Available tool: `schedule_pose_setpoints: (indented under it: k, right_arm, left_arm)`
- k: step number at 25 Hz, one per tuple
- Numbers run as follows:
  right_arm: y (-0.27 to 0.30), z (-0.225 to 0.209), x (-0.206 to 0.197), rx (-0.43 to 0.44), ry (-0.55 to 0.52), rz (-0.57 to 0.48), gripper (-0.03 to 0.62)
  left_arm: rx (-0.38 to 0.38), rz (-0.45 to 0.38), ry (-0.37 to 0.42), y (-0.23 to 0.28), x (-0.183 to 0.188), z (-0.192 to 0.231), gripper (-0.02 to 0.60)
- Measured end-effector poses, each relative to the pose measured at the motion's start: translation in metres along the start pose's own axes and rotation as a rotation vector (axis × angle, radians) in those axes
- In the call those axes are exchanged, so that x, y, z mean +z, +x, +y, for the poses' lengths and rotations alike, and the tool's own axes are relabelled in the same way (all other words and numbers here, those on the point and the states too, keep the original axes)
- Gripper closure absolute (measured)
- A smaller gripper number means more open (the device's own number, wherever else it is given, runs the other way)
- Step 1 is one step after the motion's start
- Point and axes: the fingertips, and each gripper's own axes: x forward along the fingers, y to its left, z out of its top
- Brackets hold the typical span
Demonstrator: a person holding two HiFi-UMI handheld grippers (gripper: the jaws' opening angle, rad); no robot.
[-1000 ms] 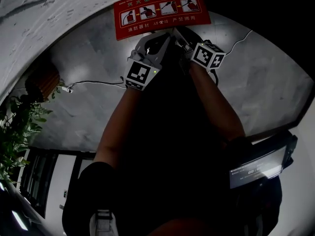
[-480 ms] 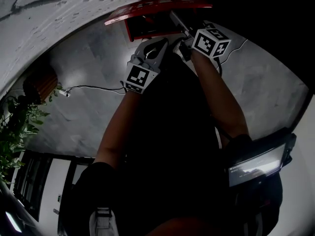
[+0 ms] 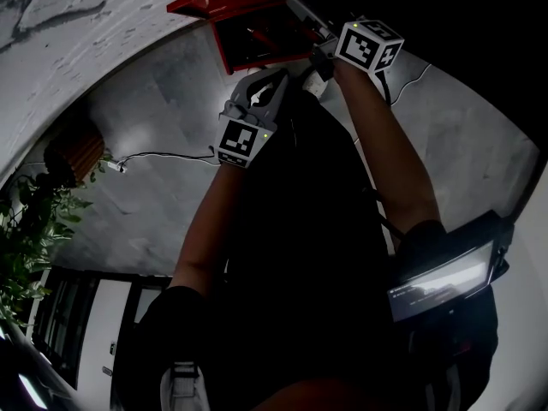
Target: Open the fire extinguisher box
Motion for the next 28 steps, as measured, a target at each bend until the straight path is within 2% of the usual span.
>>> schedule_pose_setpoints:
  k: [4,6,8,10,15,18,24,28]
  right_arm:
    - [-0.005,0.015,0.008,0.024,-0.041,-0.027,0.42]
    - [-0.016,0.037,0.017,0.055,-0.105,-0.051,0.468]
    - [-0.035,0.071,0.023,0.097,-0.206,-0.06,0.545]
    - [-0.055,0.111,0.031,0.15,-0.335,-0.052,0.576]
    - [-0.097,0.207,0.063,0.298,-0.591,-0.05,0.583]
    - [-0.121,0.256,0.062,0.359,-0.705,-0.016,0.583]
    - [-0.172,0.328,0.061,0.461,-0.785,0.002,0.583]
    - [-0.2,0.359,0.067,0.5,-0.813,0.011,0.583]
  left_arm:
    - [0.017,-0.029,-0.012,-0.004,0.011,0.005,0.578]
    - [0.023,-0.042,-0.007,-0.012,0.021,0.004,0.578]
    - [0.008,-0.066,-0.014,-0.028,0.038,-0.004,0.578]
    - [-0.018,-0.09,-0.014,-0.047,0.066,-0.017,0.578]
    - [-0.032,-0.158,0.01,-0.083,0.14,-0.036,0.578]
    - [-0.013,-0.207,0.027,-0.104,0.172,-0.049,0.578]
    - [-0.007,-0.295,0.04,-0.15,0.228,-0.086,0.578]
    - [0.003,-0.325,0.085,-0.175,0.256,-0.104,0.578]
